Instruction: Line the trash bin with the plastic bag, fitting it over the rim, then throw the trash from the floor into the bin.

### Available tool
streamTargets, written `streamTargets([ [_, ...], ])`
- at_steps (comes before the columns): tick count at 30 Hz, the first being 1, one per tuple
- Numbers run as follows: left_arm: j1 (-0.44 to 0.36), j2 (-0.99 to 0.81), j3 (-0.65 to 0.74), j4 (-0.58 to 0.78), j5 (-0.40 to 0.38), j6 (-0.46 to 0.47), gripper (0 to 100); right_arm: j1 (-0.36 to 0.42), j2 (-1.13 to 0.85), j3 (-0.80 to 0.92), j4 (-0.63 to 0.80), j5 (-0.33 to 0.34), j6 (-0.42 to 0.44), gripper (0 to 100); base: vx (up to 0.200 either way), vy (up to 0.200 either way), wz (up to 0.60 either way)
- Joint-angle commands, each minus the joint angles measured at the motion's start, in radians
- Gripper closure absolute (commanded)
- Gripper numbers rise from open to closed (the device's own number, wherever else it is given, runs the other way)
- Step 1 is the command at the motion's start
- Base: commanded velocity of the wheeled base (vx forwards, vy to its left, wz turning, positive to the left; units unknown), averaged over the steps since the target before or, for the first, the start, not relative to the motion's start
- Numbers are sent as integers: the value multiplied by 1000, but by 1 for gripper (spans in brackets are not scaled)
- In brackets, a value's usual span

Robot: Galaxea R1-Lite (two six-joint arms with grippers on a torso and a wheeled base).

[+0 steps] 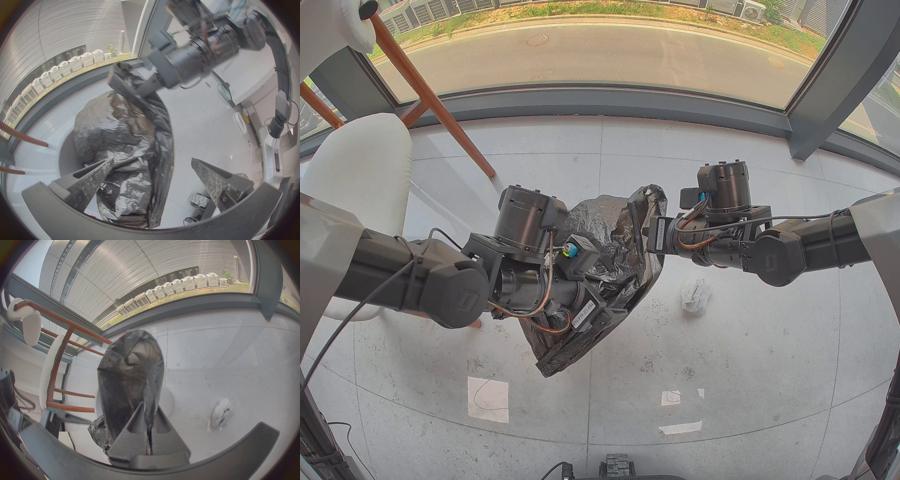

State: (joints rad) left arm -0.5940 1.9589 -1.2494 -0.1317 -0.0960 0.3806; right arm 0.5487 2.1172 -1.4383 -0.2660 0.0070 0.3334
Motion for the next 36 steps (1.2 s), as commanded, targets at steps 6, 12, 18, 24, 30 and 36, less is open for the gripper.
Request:
streamTargets([
  [6, -7, 5, 24, 0, 15, -11, 0, -6, -8, 84, -88, 2, -2, 100, 0, 0, 0],
  [12, -52, 74, 11, -2, 16, -11, 0, -6, -10, 87, -121, 2, -17, 100, 0, 0, 0],
  [18, -58, 126, -5, -16, 56, -6, 0, -7, -13, 88, -124, 2, -16, 100, 0, 0, 0],
  [24, -20, 153, -59, -82, 96, -6, 0, -1, -13, 93, -124, 2, -16, 100, 0, 0, 0],
  [30, -12, 169, -41, -89, 94, -14, 100, -1, -6, 88, -125, 2, -16, 100, 0, 0, 0],
  [36, -12, 167, -39, -94, 93, -17, 100, -1, -10, 88, -125, 2, -16, 100, 0, 0, 0],
])
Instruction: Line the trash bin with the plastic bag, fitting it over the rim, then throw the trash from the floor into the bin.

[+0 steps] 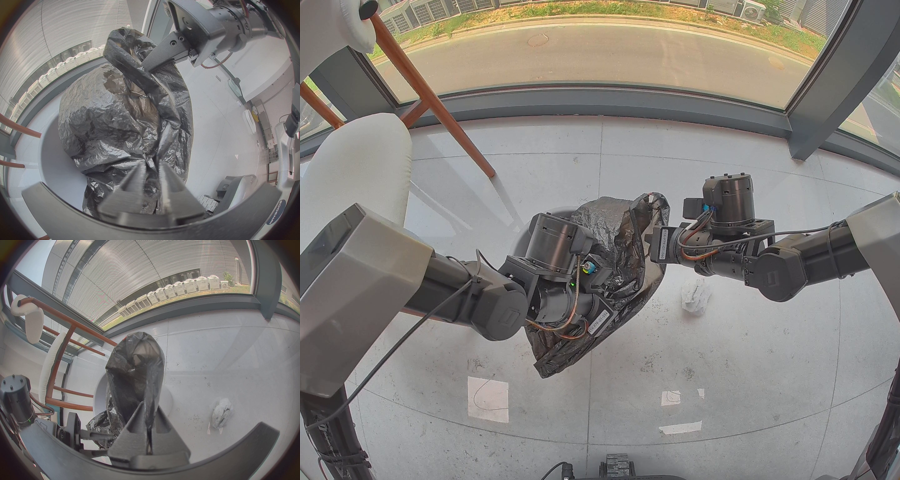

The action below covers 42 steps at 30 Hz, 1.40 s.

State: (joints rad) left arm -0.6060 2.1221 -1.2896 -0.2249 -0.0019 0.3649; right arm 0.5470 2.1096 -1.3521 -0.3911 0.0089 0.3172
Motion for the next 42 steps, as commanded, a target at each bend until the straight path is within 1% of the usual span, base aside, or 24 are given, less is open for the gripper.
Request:
streamTargets([
  [1, -1, 1, -1, -1, -4, -1, 100, 1, -5, 7, 0, 0, 2, 100, 0, 0, 0],
  [5, -5, -27, -11, 9, -6, -20, 100, 1, -13, 18, 0, 2, 0, 100, 0, 0, 0],
  [6, -5, -70, -8, 16, -6, -41, 100, 1, -25, 22, 0, 3, -1, 100, 0, 0, 0],
  [10, 2, -140, -13, 64, 0, -60, 100, 2, -31, 25, 0, 13, -4, 100, 0, 0, 0],
  [11, 8, -149, -14, 64, 2, -60, 100, 1, -29, 25, 0, 14, -4, 100, 0, 0, 0],
  [14, 71, -183, -33, 76, -1, -58, 100, 2, -29, 22, 0, 14, -6, 100, 0, 0, 0],
  [16, 78, -189, -31, 105, -9, -64, 100, 4, -28, 22, 0, 14, -6, 100, 0, 0, 0],
  [18, 55, -205, -14, 139, -16, -90, 100, 5, -23, 24, 0, 14, -6, 100, 0, 0, 0],
  [19, 2, -214, 15, 159, -26, -135, 100, 8, -22, 22, 0, 14, -6, 100, 0, 0, 0],
  [21, -58, -205, 35, 154, -24, -176, 100, 11, -23, 24, 0, 14, -7, 100, 0, 0, 0],
  [22, -67, -202, 41, 150, -23, -187, 100, 13, -23, 24, 0, 14, -7, 100, 0, 0, 0],
  [24, -67, -189, 53, 148, -24, -176, 100, 14, -25, 24, 0, 13, -7, 100, 0, 0, 0],
  [25, -69, -172, 56, 142, -24, -172, 0, 14, -26, 25, 0, 13, -7, 100, 0, 0, 0],
  [30, -69, -97, 47, 82, -24, -100, 0, 11, -31, 30, 0, 13, -6, 100, 0, 0, 0],
  [31, -67, -74, 49, 53, -23, -73, 0, 11, -33, 36, -2, 13, -6, 100, 0, 0, 0],
  [33, -64, -48, 50, 25, -16, -53, 0, 13, -34, 45, -2, 14, -6, 100, 0, 0, 0],
  [39, -46, -11, 33, -5, -1, -49, 0, 14, -46, 71, -8, 14, -6, 100, 0, 0, 0],
  [42, -34, -4, 23, -14, 7, -47, 0, 11, -40, 84, -63, 14, -6, 100, 0, 0, 0],
])
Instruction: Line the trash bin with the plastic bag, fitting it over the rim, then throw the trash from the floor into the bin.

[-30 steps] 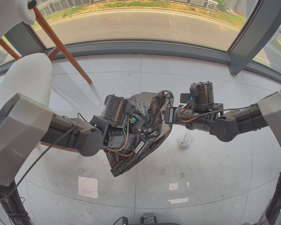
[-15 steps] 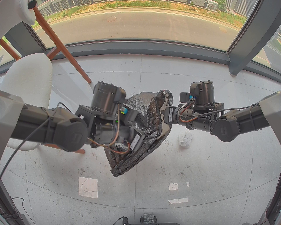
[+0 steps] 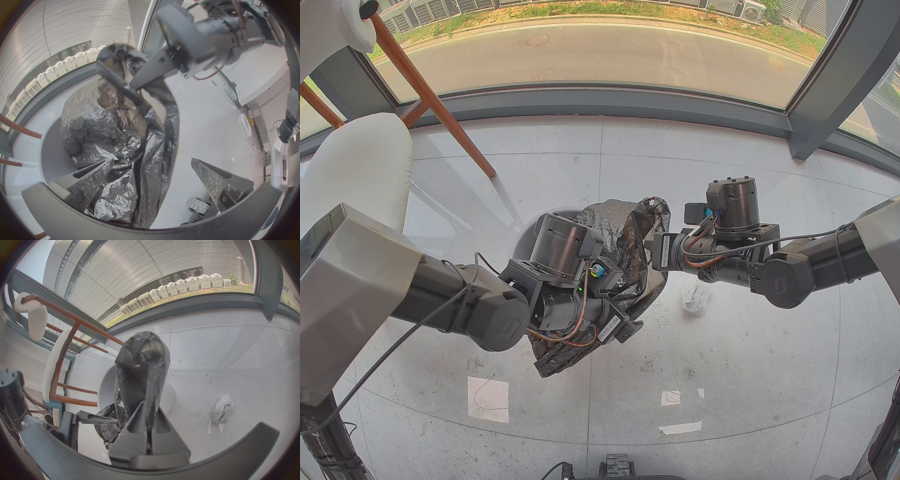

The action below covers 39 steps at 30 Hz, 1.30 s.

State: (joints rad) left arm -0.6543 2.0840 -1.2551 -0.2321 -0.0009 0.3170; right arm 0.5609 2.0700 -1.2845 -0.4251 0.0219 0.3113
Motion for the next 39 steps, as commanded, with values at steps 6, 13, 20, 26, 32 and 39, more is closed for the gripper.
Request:
streamTargets([
  [6, 36, 33, -38, -10, 12, -10, 0, -2, 4, 40, -86, 1, -1, 100, 0, 0, 0],
  [13, 35, 30, -46, -10, 12, -38, 0, -9, 4, 40, -84, 1, -8, 100, 0, 0, 0],
  [20, 38, 47, -47, -29, 48, -47, 0, -6, 1, 39, -84, 1, -11, 100, 0, 0, 0],
  [26, 35, 94, -66, -32, 53, -39, 0, -9, -4, 39, -84, 1, -11, 100, 0, 0, 0],
  [32, 35, 105, -75, -42, 56, -42, 100, -13, -5, 42, -86, 1, -11, 100, 0, 0, 0],
  [39, 38, 42, -76, -36, 53, -53, 100, -30, -4, 43, -84, 3, -11, 100, 0, 0, 0],
])
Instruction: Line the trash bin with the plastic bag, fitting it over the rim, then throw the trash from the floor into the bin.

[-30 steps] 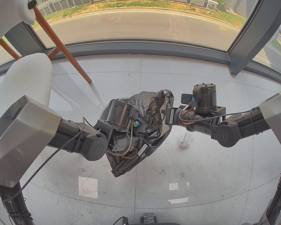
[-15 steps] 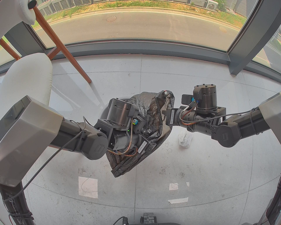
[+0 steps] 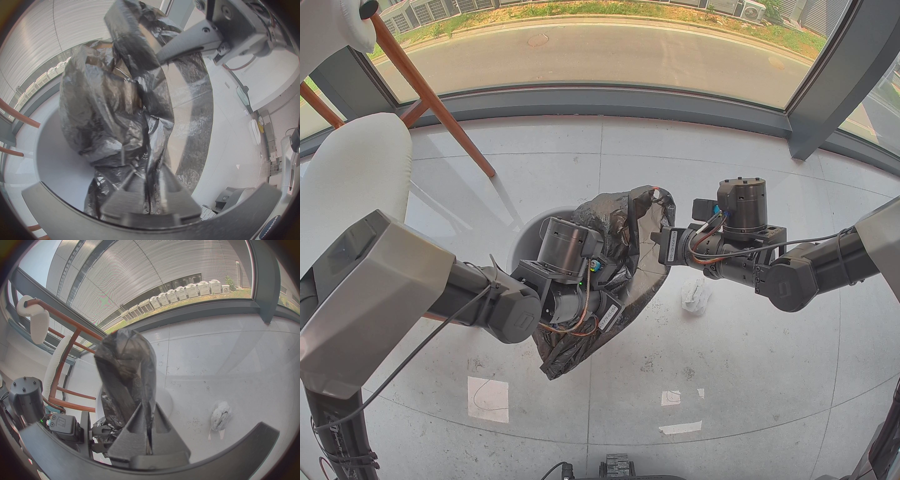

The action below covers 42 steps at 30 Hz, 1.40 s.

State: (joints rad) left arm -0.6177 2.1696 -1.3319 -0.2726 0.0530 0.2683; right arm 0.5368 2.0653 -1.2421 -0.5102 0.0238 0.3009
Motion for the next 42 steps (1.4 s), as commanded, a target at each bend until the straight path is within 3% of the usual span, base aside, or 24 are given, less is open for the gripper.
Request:
streamTargets([
  [1, 1, -56, 0, 6, -1, -4, 100, -6, 1, 3, 1, 1, 0, 100, 0, 0, 0],
  [7, 1, -140, 5, 46, -2, -8, 100, -6, 6, 6, -1, -1, -5, 100, 0, 0, 0],
  [10, 47, -188, 10, 92, -5, -23, 100, -8, 9, 0, -1, -1, -20, 100, 0, 0, 0],
  [16, 62, -246, 8, 142, -16, -213, 100, -24, 12, -7, -1, 2, -35, 100, 0, 0, 0],
  [19, 62, -274, 11, 176, -18, -235, 100, -35, 13, -10, -1, 2, -39, 100, 0, 0, 0],
  [26, 107, -310, 50, 200, -59, -231, 100, -55, 12, -11, -1, 21, -42, 100, 0, 0, 0],
  [42, 217, -318, 39, 190, -59, -227, 100, -83, 30, -13, -1, 48, -78, 100, 0, 0, 0],
])
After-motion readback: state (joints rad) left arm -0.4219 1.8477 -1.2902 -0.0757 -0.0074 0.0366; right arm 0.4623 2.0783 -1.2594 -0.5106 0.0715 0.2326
